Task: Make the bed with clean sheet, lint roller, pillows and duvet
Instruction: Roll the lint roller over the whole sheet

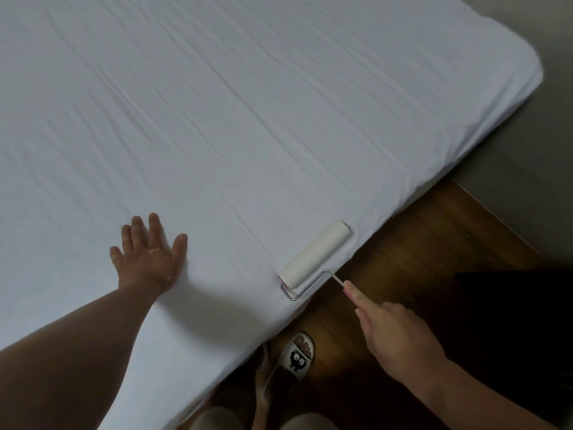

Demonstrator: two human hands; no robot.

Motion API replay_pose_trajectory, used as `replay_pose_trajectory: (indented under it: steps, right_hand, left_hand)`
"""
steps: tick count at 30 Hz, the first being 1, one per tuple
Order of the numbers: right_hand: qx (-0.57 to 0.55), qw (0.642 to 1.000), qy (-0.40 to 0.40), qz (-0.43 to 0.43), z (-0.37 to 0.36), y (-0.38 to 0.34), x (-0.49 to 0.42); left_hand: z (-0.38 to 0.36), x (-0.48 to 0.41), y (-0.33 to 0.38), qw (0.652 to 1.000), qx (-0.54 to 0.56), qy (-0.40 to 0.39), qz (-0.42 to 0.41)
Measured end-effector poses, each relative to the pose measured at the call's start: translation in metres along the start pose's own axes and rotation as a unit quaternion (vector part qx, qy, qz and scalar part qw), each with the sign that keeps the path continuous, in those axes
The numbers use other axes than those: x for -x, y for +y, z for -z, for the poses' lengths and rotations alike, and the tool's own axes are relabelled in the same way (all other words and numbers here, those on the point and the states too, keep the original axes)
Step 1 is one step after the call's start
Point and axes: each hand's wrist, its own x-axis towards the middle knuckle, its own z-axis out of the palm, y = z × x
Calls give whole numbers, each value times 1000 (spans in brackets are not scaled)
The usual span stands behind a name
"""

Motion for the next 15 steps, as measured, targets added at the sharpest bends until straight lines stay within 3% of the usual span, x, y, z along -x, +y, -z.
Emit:
replay_pose_trajectory:
  steps: [4,9,15]
  right_hand:
    - [9,999,-21,-25,-6,13,22]
    - [45,995,-64,-58,-5,24,47]
    - [19,1000,-20,-15,22,-48,33]
  left_hand:
    - [6,0,-3,1000,-11,14,-13]
    - [17,-5,-8,995,6,93,-41]
    - [29,-46,-45,976,13,179,-124]
